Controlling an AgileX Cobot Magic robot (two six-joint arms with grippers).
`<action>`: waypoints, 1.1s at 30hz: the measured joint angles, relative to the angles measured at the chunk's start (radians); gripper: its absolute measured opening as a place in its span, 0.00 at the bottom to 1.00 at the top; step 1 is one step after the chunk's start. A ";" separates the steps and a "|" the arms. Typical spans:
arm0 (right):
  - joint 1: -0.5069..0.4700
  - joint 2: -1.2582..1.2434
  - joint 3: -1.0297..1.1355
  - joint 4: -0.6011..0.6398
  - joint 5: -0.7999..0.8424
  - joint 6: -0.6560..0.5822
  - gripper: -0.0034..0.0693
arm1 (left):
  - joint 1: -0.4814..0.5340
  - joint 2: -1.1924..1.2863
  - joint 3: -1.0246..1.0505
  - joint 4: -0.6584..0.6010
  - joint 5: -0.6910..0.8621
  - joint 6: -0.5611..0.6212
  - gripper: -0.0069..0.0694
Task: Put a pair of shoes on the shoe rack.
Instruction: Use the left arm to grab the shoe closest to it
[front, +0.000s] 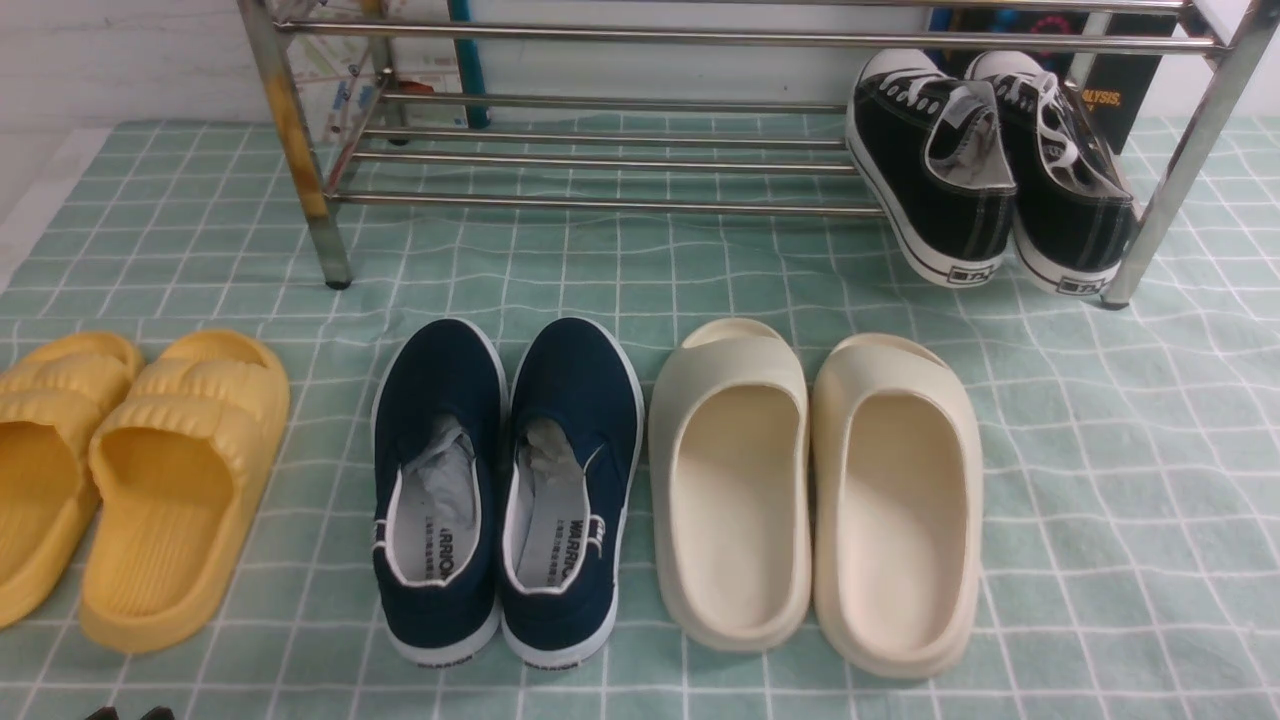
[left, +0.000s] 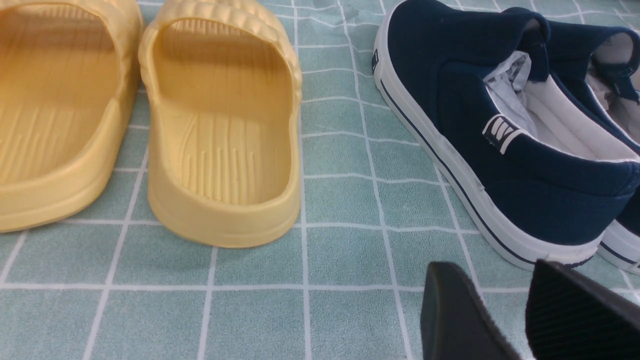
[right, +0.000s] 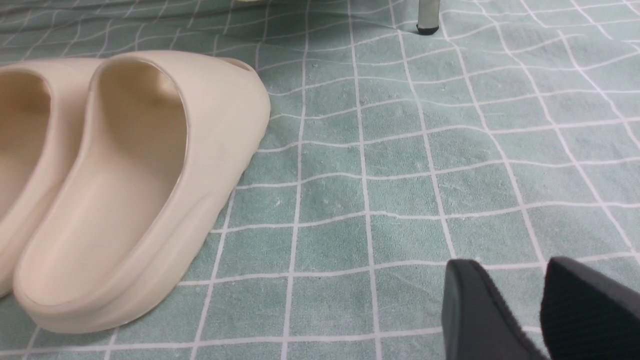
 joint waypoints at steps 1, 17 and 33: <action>0.000 0.000 0.000 0.000 0.000 0.000 0.38 | 0.000 0.000 0.000 0.000 0.000 0.000 0.40; 0.000 0.000 0.000 0.000 0.000 0.000 0.38 | 0.000 0.000 0.000 0.000 -0.240 0.000 0.40; 0.000 0.000 0.000 0.000 0.000 0.000 0.38 | 0.000 0.000 -0.019 -0.086 -0.971 -0.172 0.39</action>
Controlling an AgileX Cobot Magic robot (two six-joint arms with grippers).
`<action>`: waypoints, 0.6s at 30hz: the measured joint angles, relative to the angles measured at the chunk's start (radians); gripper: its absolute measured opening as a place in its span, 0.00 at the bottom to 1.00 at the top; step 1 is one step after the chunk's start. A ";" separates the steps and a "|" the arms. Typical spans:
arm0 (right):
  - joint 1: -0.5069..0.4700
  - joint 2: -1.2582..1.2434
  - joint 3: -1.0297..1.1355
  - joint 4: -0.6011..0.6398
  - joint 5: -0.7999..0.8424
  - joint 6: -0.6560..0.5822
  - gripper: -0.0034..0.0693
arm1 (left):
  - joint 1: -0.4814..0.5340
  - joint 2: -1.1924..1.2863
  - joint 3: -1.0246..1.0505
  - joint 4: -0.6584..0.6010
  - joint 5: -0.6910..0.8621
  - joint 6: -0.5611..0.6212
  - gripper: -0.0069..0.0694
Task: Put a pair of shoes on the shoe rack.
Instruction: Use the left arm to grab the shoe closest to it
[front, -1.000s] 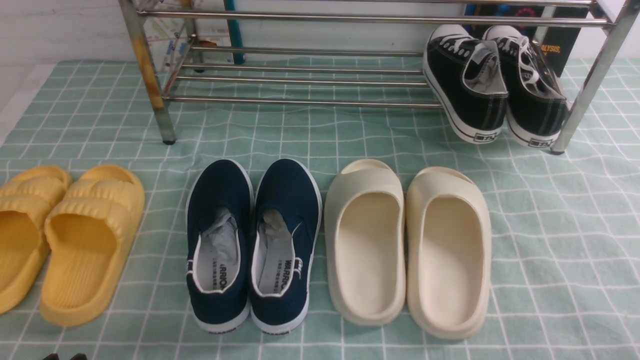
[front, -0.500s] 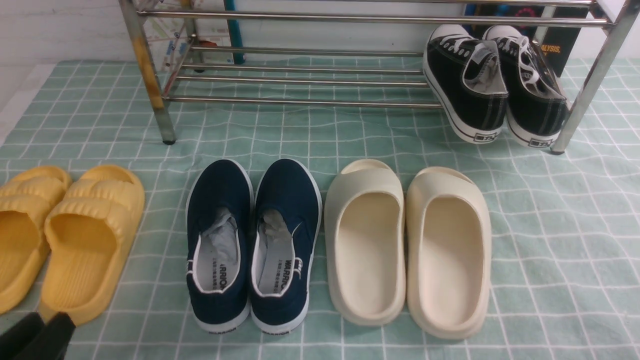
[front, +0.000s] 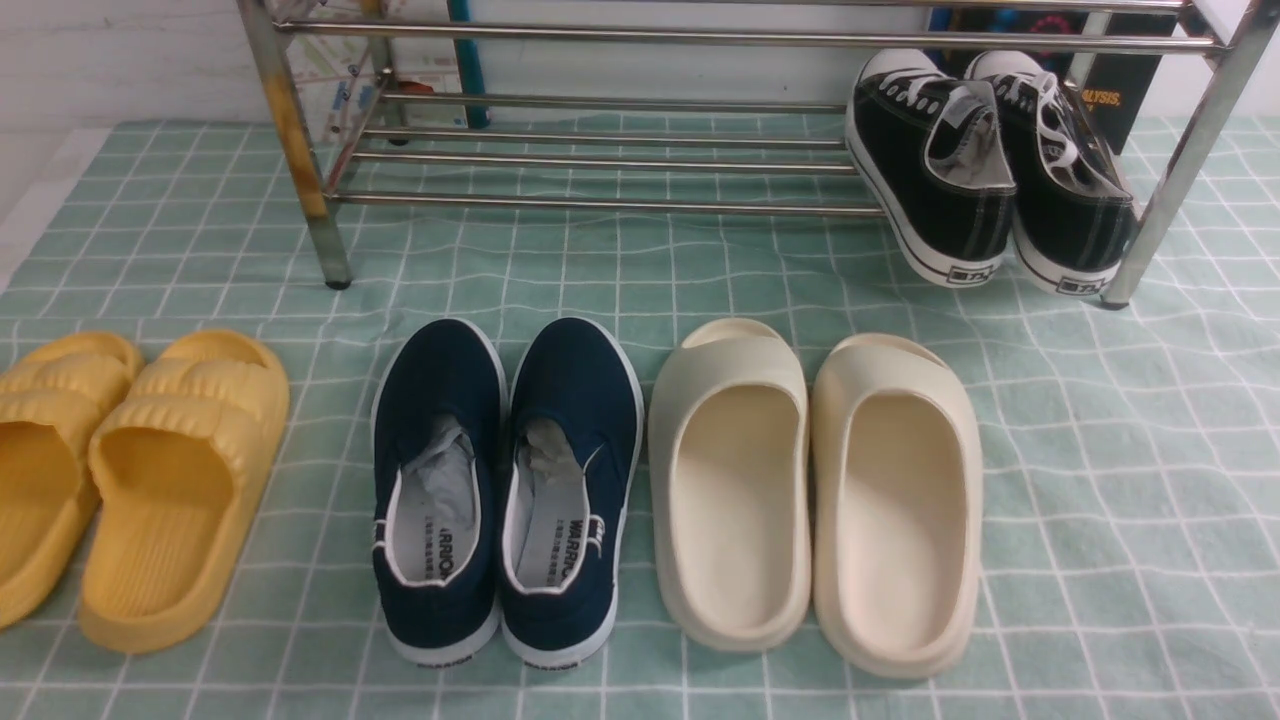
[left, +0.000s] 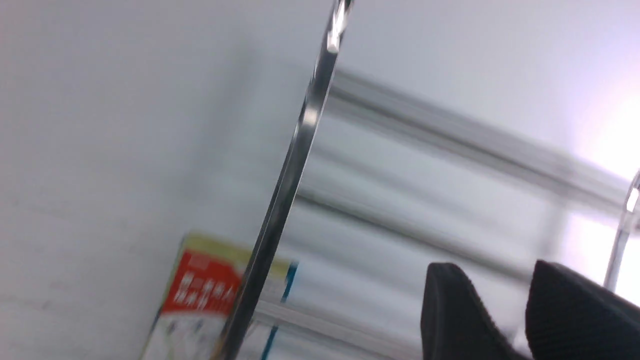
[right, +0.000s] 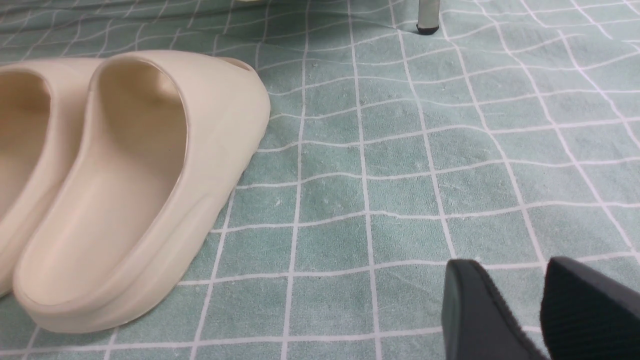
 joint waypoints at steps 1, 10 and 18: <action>0.000 0.000 0.000 0.000 0.000 0.000 0.38 | 0.000 0.000 -0.011 -0.002 -0.004 -0.015 0.39; 0.000 0.000 0.000 0.000 0.000 0.000 0.38 | 0.000 0.346 -0.570 -0.010 0.617 -0.030 0.07; 0.000 0.000 0.000 0.000 0.000 0.000 0.38 | -0.008 0.844 -0.670 -0.037 0.893 -0.020 0.07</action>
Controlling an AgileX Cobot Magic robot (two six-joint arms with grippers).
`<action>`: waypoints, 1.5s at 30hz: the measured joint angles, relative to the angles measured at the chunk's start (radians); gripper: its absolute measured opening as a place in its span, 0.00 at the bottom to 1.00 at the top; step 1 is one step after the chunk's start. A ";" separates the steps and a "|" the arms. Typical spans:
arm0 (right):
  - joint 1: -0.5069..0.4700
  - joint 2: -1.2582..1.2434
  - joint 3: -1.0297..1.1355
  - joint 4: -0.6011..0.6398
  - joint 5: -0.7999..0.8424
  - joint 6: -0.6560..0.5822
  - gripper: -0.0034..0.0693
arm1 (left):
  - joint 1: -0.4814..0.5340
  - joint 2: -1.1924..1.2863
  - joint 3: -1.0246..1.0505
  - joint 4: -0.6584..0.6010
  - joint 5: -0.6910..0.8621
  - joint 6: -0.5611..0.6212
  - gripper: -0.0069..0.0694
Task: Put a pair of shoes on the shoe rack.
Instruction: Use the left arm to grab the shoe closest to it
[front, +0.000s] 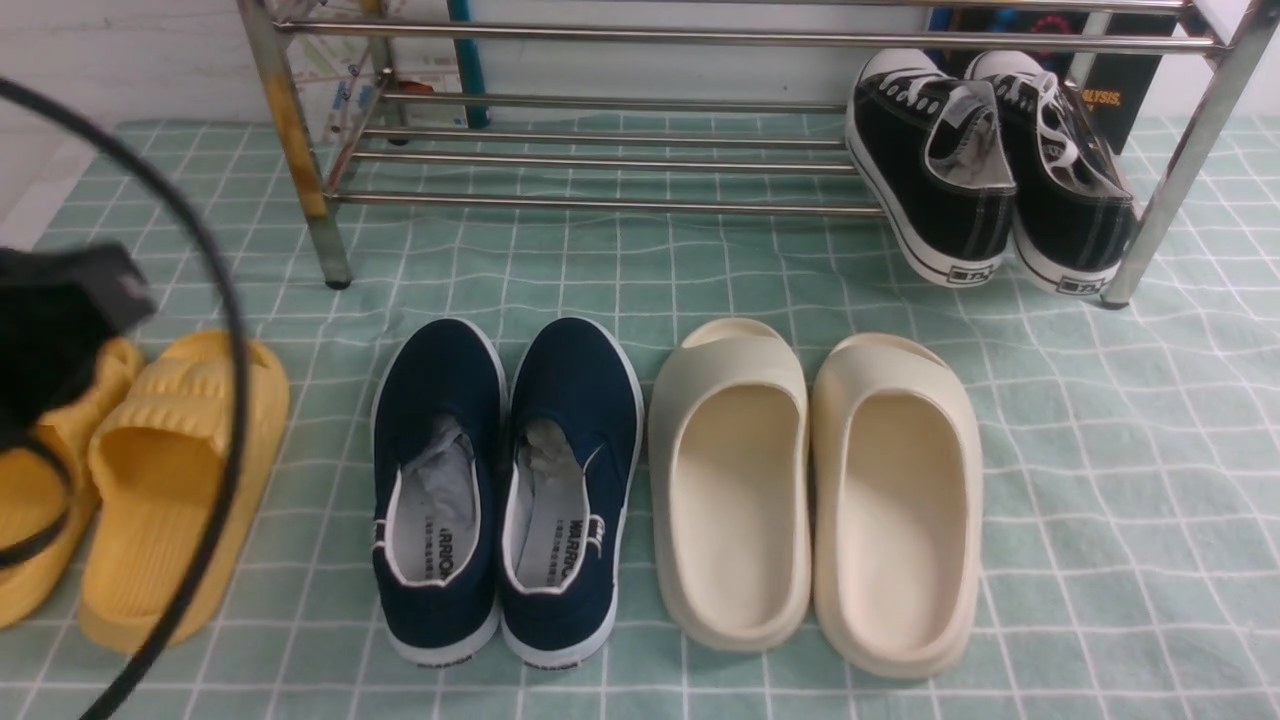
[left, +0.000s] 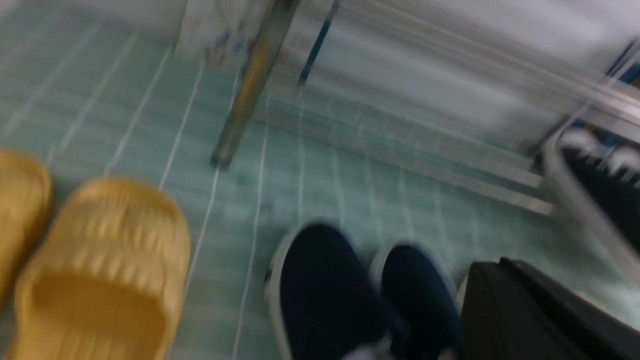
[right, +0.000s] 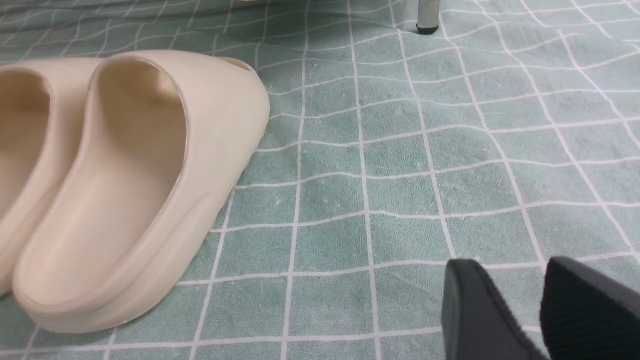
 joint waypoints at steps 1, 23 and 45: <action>0.000 0.000 0.000 0.000 0.000 0.000 0.38 | -0.005 0.070 -0.027 -0.023 0.069 0.000 0.07; 0.000 0.000 0.000 0.000 0.000 0.000 0.38 | -0.325 0.785 -0.438 0.414 0.576 -0.345 0.72; 0.000 0.000 0.000 0.000 0.000 0.000 0.38 | -0.329 0.819 -0.441 0.535 0.586 -0.447 0.13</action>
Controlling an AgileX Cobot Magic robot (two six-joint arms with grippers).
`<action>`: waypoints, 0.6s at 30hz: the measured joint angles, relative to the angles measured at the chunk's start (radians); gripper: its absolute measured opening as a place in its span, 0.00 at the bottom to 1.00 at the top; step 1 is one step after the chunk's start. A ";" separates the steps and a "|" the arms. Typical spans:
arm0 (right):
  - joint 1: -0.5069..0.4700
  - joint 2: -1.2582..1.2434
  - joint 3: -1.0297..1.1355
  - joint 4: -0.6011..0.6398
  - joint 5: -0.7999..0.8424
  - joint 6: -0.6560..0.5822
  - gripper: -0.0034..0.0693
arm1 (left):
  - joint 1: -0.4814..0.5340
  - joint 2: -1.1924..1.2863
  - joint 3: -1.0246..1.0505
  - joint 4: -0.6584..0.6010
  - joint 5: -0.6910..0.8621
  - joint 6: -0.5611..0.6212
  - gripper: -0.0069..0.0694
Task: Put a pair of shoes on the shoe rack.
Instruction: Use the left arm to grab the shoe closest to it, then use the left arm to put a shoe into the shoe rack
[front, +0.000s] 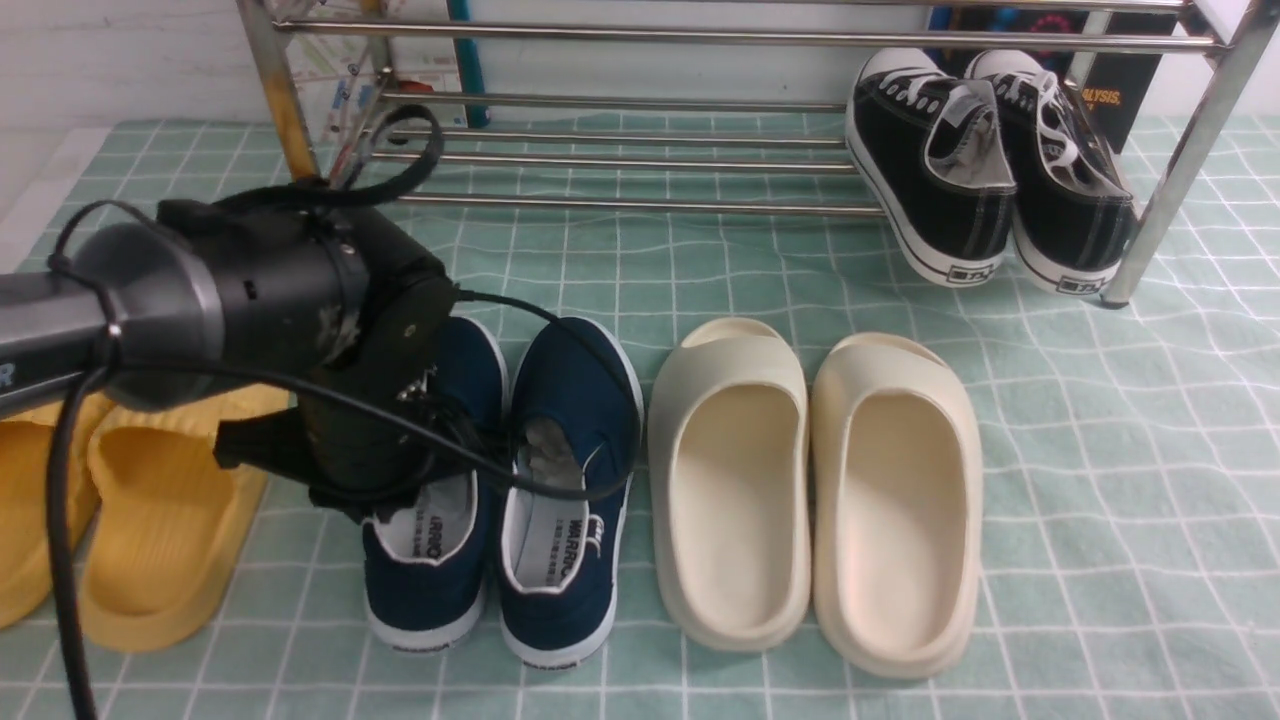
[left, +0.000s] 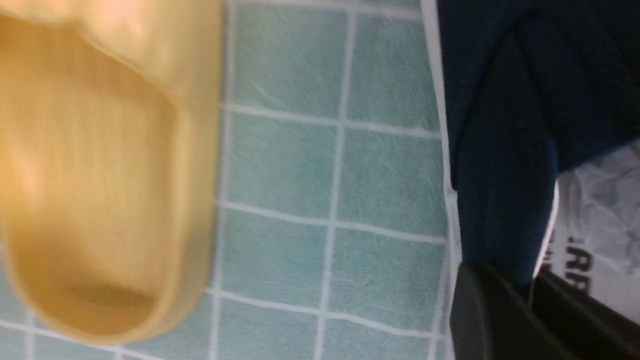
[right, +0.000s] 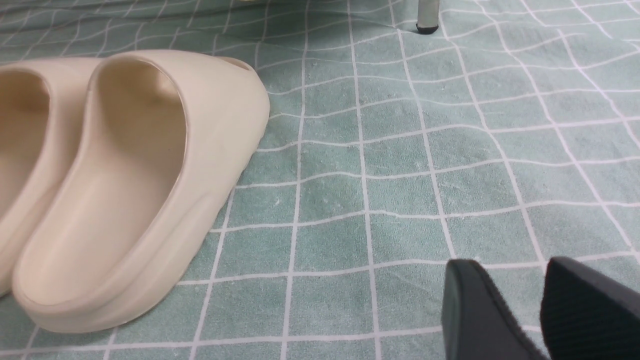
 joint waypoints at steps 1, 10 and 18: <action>0.000 0.000 0.000 0.000 0.000 0.000 0.38 | 0.000 -0.016 0.000 0.010 0.003 -0.001 0.13; 0.000 0.000 0.000 0.000 0.000 0.000 0.38 | 0.025 -0.151 -0.110 -0.010 0.038 0.077 0.13; 0.000 0.000 0.000 0.000 0.000 0.000 0.38 | 0.222 0.114 -0.490 -0.257 0.011 0.311 0.13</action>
